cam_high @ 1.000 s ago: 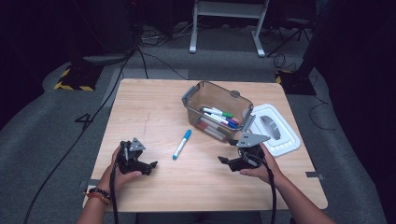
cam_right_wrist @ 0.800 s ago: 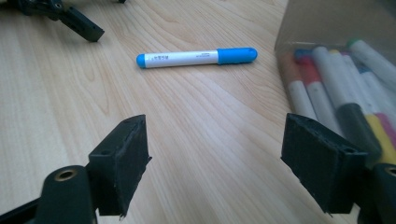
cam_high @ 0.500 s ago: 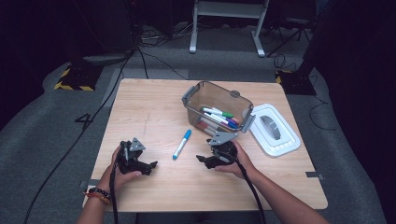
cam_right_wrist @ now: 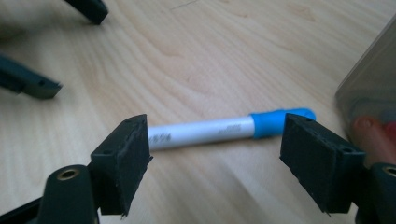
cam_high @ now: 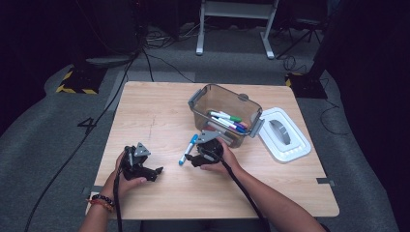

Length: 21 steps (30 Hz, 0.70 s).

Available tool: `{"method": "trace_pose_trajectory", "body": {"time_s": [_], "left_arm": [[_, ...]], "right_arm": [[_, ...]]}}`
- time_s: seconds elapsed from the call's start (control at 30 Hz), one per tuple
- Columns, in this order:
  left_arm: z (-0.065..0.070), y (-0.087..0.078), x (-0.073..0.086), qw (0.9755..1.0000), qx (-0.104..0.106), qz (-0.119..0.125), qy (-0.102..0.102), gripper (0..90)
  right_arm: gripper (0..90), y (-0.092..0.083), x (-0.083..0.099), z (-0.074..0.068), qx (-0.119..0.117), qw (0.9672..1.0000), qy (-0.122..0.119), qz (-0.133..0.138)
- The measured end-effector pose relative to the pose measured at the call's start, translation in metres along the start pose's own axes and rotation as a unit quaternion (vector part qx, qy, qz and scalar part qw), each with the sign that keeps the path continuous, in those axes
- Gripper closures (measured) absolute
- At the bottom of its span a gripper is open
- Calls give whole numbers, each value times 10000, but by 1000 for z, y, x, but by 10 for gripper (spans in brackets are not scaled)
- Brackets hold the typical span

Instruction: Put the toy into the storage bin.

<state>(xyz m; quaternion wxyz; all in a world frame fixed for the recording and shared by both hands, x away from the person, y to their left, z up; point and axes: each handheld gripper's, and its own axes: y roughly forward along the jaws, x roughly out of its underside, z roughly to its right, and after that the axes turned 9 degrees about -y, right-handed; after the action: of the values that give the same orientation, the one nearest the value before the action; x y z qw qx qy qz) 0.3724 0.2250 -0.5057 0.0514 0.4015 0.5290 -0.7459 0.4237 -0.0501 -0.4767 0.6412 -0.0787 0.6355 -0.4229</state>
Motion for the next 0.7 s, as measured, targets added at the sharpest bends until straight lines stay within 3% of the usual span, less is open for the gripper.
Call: {"method": "trace_pose_trajectory", "body": {"time_s": [0.13,0.23,0.3,0.33,0.47,0.7], "left_arm": [[0,-1,1,10000,-19,-1,33,5],[0,-1,1,10000,5,-12,13,5],[0,-1,1,10000,7,-10,19,5],[0,-1,1,10000,8,-4,22,5],[0,-1,1,10000,11,-10,17,5],[0,-1,1,10000,13,-7,17,5]], "right_arm": [[239,8,-6,2,243,9997,19,-8],[238,22,-6,6,392,9990,135,-183],[238,24,-6,7,384,9989,181,-204],[238,28,-5,9,338,9986,355,-191],[240,32,-7,7,391,9987,256,-190],[233,38,-11,9,391,9977,405,-381]]}}
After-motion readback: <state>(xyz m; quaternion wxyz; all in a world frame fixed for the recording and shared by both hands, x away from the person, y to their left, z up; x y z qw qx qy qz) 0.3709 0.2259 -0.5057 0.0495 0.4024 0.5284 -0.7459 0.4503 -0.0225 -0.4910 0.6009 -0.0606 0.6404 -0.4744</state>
